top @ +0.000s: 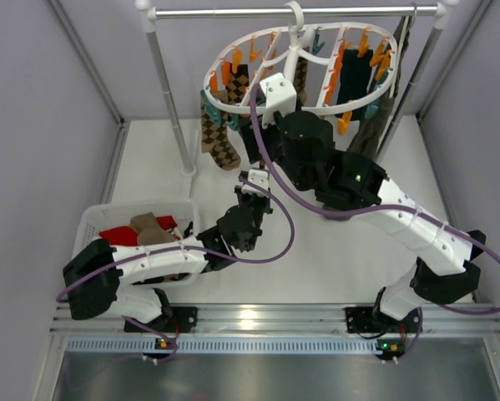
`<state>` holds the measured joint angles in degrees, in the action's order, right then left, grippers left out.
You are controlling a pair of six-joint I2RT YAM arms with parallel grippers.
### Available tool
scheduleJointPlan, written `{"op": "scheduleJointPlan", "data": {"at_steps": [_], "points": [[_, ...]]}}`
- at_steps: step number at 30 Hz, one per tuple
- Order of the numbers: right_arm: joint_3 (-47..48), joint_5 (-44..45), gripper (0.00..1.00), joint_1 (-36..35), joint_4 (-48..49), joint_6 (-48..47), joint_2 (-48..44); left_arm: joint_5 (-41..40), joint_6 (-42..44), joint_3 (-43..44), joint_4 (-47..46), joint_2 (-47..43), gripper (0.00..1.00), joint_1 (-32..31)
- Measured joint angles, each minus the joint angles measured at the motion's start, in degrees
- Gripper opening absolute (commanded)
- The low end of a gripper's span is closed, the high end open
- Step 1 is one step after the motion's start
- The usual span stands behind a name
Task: Remove the socks clipped to the hanger
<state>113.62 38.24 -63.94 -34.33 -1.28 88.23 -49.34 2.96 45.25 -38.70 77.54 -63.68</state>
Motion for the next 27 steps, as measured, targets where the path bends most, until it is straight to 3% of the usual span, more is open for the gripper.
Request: {"op": "scheduleJointPlan", "data": {"at_steps": [19, 27], "points": [[0.79, 0.85, 0.67, 1.95, 0.79, -0.70, 4.68, 0.59, -0.02, -0.02, 0.00, -0.44, 0.00, 0.04], [0.74, 3.21, 0.58, 2.60, 4.90, -1.99, 5.07, 0.98, -0.02, -0.07, -0.15, -0.92, 0.00, 0.04]]}}
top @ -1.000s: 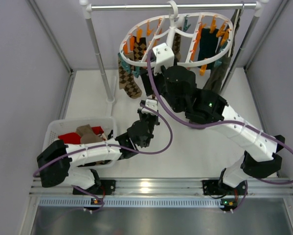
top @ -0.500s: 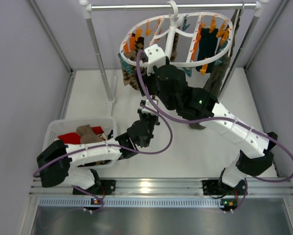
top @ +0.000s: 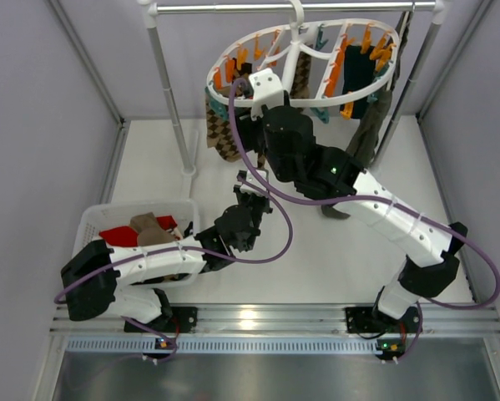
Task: Remove the socks clipped to the hanger
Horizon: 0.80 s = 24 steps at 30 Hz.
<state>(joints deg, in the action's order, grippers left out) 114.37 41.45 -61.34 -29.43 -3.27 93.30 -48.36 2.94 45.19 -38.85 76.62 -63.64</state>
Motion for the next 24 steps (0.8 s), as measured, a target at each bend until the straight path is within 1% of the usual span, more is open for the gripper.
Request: {"op": "scheduleJointPlan", "data": {"at_steps": [4, 5, 8, 11, 13, 14, 18, 19, 22, 24], "points": [[0.00, 0.50, 0.46, 0.00, 2.29, -0.31, 0.55, 0.13, 0.00, 0.00, -0.11, 0.00, 0.00, 0.00], [-0.02, 0.57, 0.40, 0.00, 2.84, -0.31, 0.72, 0.15, 0.00, 0.00, -0.11, 0.00, 0.00, 0.00], [-0.02, 0.76, 0.29, 0.02, 3.91, -0.28, 1.36, 0.11, 0.04, 0.00, -0.11, 0.00, 0.00, 0.00], [-0.24, 0.92, 0.11, 0.09, 4.79, -0.13, 1.68, 0.04, 0.07, 0.00, -0.11, 0.00, 0.00, 0.00], [-0.48, 0.94, 0.10, 0.15, 5.57, 0.35, 1.68, -0.09, 0.04, -0.22, -0.13, 0.00, 0.00, 0.04], [-0.72, 0.96, 0.08, 0.20, 6.16, 0.52, 1.66, -0.11, 0.04, -0.35, -0.13, 0.00, 0.00, 0.11], [-1.46, 0.72, 0.06, 0.31, 7.21, 1.01, 1.57, -0.55, -0.42, -2.14, -0.17, 0.00, 0.00, 0.52], [-1.46, 0.66, 0.00, 0.31, 7.21, 1.05, 1.55, -0.57, -0.68, -2.71, -0.20, 0.00, 0.00, 0.70], [-1.51, 0.52, 0.01, 0.37, 7.32, 1.36, 1.46, -0.79, -1.40, -4.63, -0.13, 0.00, 0.00, 1.18], [-1.95, 0.42, 0.04, 0.39, 7.54, 1.53, 1.14, -1.09, -1.55, -5.64, -0.04, -0.07, 0.00, 1.44]]}}
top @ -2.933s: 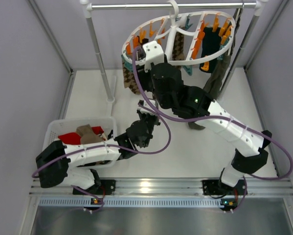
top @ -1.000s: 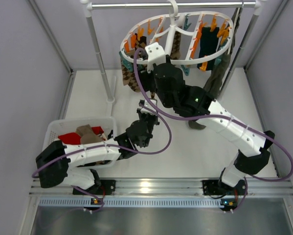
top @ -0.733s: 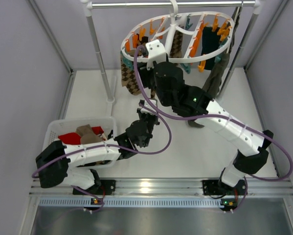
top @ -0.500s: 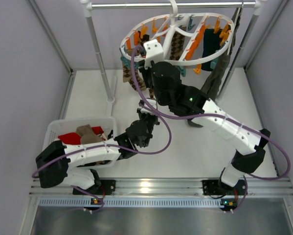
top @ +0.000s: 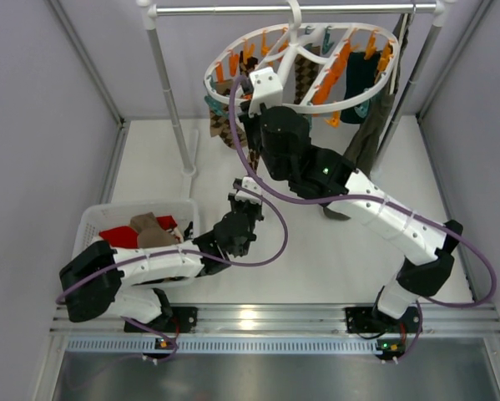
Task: Remove the socks clipped to the hanger
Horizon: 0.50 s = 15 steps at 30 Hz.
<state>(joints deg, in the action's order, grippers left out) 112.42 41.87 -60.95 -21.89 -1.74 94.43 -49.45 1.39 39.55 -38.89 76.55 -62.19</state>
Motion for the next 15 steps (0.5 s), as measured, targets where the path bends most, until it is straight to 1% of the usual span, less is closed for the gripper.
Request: {"op": "scheduleJointPlan", "data": {"at_steps": [2, 4, 5, 7, 8, 10, 13, 14, 15], "points": [[-0.79, -0.28, 0.12, 0.02, 0.15, 0.33, -0.55, -0.76, -0.70, -1.62, 0.09, -0.87, 0.00, 0.17], [-1.75, -1.18, 0.16, 0.22, 0.31, 0.79, -1.16, -2.03, -1.92, -4.17, 1.16, -3.63, 0.00, 0.20], [-2.51, -1.77, 0.25, 0.42, 0.52, 1.14, -1.66, -3.28, -3.41, -5.51, 2.75, -5.70, 0.00, 0.17], [-3.67, -3.17, 0.30, 0.79, 0.55, 1.95, -2.49, -5.84, -6.97, -7.74, 6.54, -10.73, 0.00, 0.17], [-4.09, -4.13, 0.40, 1.01, 0.48, 2.25, -2.82, -7.10, -8.96, -8.46, 8.98, -13.35, 0.00, 0.17], [-4.42, -6.27, 0.43, 1.18, 0.42, 3.10, -3.10, -9.53, -12.57, -9.03, 14.21, -18.43, 0.00, 0.31], [-4.96, -8.81, 0.59, 1.18, 0.11, 3.89, -3.52, -12.61, -16.79, -8.52, 21.51, -23.32, 0.00, 0.39], [-5.88, -9.60, 0.72, 1.18, 0.42, 4.37, -4.04, -13.55, -18.25, -7.78, 24.79, -24.20, 0.00, 0.48], [-6.93, -10.23, 0.78, 1.18, 0.55, 4.83, -4.66, -14.49, -19.71, -6.84, 28.13, -24.65, 0.00, 0.61]]}}
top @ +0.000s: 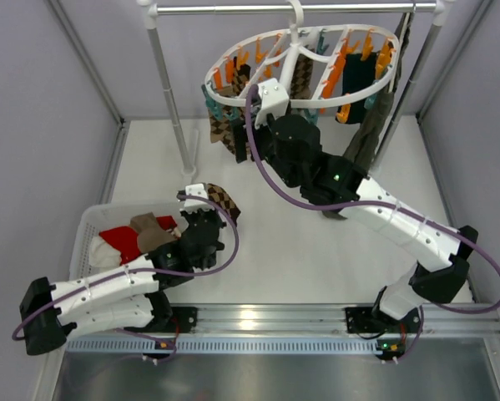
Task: Remove the socks clipped to the hanger
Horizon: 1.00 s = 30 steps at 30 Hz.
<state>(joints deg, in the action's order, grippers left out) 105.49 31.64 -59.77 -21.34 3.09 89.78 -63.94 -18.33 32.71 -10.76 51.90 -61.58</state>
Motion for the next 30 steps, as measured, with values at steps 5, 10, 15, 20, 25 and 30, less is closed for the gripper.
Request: {"op": "scheduleJointPlan", "data": {"at_steps": [5, 10, 15, 20, 25, 30], "points": [[-8.24, -3.10, 0.99, 0.00, 0.52, 1.38, -5.51, -3.96, -4.35, 5.64, 14.10, -1.22, 0.00, 0.57], [-17.94, -6.75, 0.99, 0.00, 0.79, 3.10, -13.35, -5.16, -5.86, 9.73, 24.15, -6.40, 0.00, 4.81], [-29.55, -11.08, 0.99, 0.00, 2.27, 5.09, -24.33, -0.96, -9.55, 16.68, 34.93, -8.63, 0.00, 19.26], [-38.14, -13.31, 0.99, 0.00, 3.34, 6.95, -34.03, 3.30, -16.44, 19.10, 44.09, -8.55, 0.00, 34.32], [-43.10, -14.53, 1.00, 0.00, 4.09, 8.31, -40.26, 8.61, -24.85, 13.66, 47.39, -8.13, 0.00, 46.66], [-48.15, -15.39, 0.99, 0.00, 5.49, 9.25, -44.89, 17.97, -29.05, 7.28, 47.17, -1.07, 0.00, 61.00]]}}
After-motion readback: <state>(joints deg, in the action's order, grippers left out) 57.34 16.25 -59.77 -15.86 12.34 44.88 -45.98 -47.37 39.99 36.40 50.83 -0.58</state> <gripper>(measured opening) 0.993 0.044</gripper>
